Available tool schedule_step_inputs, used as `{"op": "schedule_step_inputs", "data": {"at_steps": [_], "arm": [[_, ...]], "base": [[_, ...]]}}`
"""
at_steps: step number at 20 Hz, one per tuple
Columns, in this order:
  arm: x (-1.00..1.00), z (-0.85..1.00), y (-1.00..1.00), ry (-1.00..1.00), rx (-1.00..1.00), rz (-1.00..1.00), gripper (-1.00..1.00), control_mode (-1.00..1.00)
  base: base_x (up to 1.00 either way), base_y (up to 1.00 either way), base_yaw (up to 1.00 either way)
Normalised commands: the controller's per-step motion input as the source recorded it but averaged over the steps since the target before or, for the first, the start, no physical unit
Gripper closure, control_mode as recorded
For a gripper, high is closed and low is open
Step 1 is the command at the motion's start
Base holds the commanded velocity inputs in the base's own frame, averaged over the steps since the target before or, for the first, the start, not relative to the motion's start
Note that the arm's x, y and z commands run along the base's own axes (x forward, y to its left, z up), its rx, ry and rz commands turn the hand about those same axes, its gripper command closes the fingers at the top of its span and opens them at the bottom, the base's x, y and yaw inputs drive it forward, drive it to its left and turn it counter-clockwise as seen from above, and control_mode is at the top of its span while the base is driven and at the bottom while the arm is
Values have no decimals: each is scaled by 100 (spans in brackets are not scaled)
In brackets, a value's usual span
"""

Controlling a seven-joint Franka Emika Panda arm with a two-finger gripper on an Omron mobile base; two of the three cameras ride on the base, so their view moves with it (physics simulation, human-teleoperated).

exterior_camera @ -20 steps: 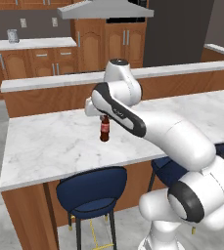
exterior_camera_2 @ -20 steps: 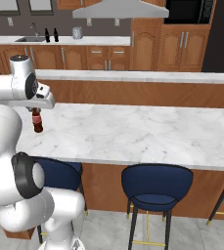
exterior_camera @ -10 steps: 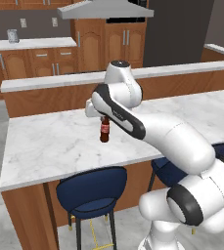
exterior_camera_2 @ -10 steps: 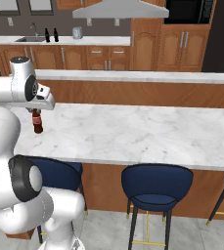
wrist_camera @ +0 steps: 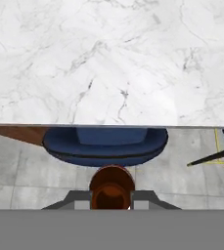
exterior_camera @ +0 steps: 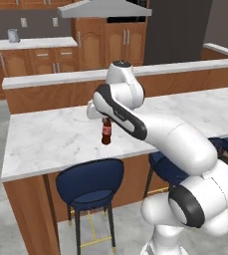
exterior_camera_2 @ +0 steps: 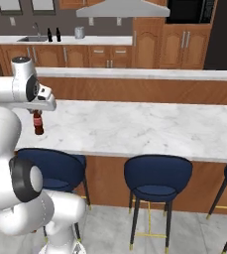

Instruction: Place the large bottle from the dining counter next to the other large bottle outside the sink, and place the small bottle from the dining counter next to the other small bottle inside the sink.

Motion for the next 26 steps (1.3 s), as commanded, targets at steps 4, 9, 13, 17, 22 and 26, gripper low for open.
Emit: {"op": "schedule_step_inputs", "data": {"at_steps": [4,9,13,17,22,26], "arm": [[0,0,0,0,0,0,100,100],[0,0,0,0,0,0,100,100],[0,0,0,0,0,0,100,100],[0,0,0,0,0,0,100,100],[0,0,0,0,0,0,100,100],[0,0,0,0,0,0,100,100]], "base": [[-99,56,1],[-39,100,0],[0,100,0],[22,100,0],[44,100,0],[78,100,0]]}}
